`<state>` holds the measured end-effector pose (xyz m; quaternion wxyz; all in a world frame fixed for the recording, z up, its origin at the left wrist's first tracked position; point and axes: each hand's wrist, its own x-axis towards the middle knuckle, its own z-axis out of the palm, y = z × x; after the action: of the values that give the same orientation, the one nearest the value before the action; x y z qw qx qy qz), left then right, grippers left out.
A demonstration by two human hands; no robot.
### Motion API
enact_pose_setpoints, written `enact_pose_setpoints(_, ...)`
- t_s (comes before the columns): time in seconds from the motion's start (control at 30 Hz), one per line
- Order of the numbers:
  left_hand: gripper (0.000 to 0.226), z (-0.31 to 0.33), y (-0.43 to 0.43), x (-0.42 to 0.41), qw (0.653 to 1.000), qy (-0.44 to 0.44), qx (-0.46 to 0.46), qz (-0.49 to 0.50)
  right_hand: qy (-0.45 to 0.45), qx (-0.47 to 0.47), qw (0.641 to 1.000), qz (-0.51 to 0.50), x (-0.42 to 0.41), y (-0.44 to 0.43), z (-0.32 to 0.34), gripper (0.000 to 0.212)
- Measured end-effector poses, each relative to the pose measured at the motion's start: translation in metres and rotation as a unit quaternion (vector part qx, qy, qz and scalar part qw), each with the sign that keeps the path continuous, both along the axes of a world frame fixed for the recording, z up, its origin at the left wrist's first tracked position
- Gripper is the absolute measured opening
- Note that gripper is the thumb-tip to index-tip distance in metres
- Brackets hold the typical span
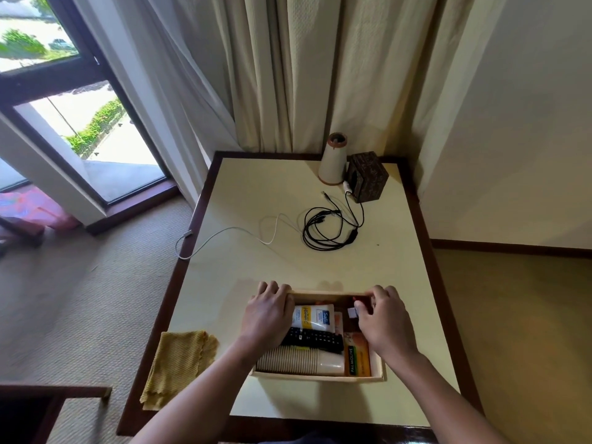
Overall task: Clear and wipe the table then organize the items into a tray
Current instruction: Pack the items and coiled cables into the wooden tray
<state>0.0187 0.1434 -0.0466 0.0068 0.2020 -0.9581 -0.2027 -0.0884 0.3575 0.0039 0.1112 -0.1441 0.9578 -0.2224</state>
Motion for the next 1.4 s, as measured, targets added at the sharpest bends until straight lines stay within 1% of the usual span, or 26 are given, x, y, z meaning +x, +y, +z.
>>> enact_pose_setpoints(0.1, 0.036, 0.002, -0.001, -0.002, 1.000, -0.011, 0.018, 0.000, -0.020, -0.029, 0.999, -0.015, -0.009, 0.003, 0.003, 0.027)
enact_pose_setpoints(0.2, 0.039, 0.007, -0.006, -0.010, 0.999, -0.028, 0.018, -0.004, -0.024, -0.064, 0.997, -0.018, -0.026, 0.000, 0.008, 0.023)
enact_pose_setpoints(0.3, 0.041, 0.011, -0.013, -0.023, 0.999, -0.032, 0.023, 0.011, -0.003, -0.082, 0.997, -0.003, -0.050, -0.011, 0.014, 0.020)
enact_pose_setpoints(0.4, 0.037, 0.014, -0.022, -0.046, 0.998, -0.037, 0.038, 0.018, 0.017, -0.087, 0.996, 0.019, -0.078, -0.033, 0.017, 0.019)
enact_pose_setpoints(0.53, 0.023, 0.021, -0.036, -0.101, 0.996, 0.016, 0.087, 0.029, 0.051, -0.112, 0.991, 0.051, -0.130, -0.078, 0.020, 0.017)
enact_pose_setpoints(0.6, 0.021, 0.023, -0.046, -0.136, 0.992, 0.038, 0.113, 0.032, 0.072, -0.111, 0.989, 0.062, -0.162, -0.106, 0.021, 0.031)
enact_pose_setpoints(0.63, 0.021, 0.022, -0.052, -0.153, 0.991, 0.050, 0.121, 0.034, 0.081, -0.100, 0.990, 0.065, -0.178, -0.120, 0.019, 0.038)
enact_pose_setpoints(0.67, 0.021, 0.021, -0.058, -0.172, 0.990, 0.054, 0.124, 0.036, 0.091, -0.078, 0.991, 0.068, -0.197, -0.136, 0.015, 0.038)
enact_pose_setpoints(0.7, 0.022, 0.019, -0.063, -0.189, 0.990, 0.053, 0.125, 0.036, 0.102, -0.045, 0.991, 0.073, -0.214, -0.151, 0.011, 0.031)
enact_pose_setpoints(0.77, 0.023, 0.014, -0.070, -0.220, 0.992, 0.016, 0.119, 0.030, 0.115, 0.037, 0.989, 0.089, -0.246, -0.179, 0.002, 0.014)
enact_pose_setpoints(0.9, 0.035, -0.006, -0.079, -0.263, 0.994, -0.075, 0.078, -0.001, 0.097, 0.207, 0.963, 0.144, -0.288, -0.215, -0.014, 0.025)
enact_pose_setpoints(1.0, 0.043, -0.024, -0.079, -0.284, 0.991, -0.127, 0.050, 0.012, 0.097, 0.278, 0.941, 0.165, -0.310, -0.229, -0.036, 0.028)
enact_pose_setpoints(1.07, 0.046, -0.032, -0.077, -0.294, 0.986, -0.161, 0.047, 0.014, 0.101, 0.307, 0.931, 0.171, -0.319, -0.233, -0.050, 0.028)
enact_pose_setpoints(1.17, 0.052, -0.041, -0.073, -0.304, 0.981, -0.193, 0.027, -0.004, 0.133, 0.345, 0.914, 0.168, -0.327, -0.235, -0.065, 0.027)
enact_pose_setpoints(1.23, 0.048, -0.047, -0.070, -0.308, 0.980, -0.200, 0.021, 0.011, 0.134, 0.356, 0.910, 0.161, -0.332, -0.238, -0.071, 0.027)
enact_pose_setpoints(1.3, 0.041, -0.051, -0.068, -0.310, 0.979, -0.199, 0.026, 0.033, 0.125, 0.349, 0.917, 0.147, -0.335, -0.240, -0.076, 0.029)
enact_pose_setpoints(1.4, 0.037, -0.053, -0.069, -0.308, 0.977, -0.209, 0.023, 0.028, 0.098, 0.304, 0.941, 0.109, -0.331, -0.239, -0.078, 0.025)
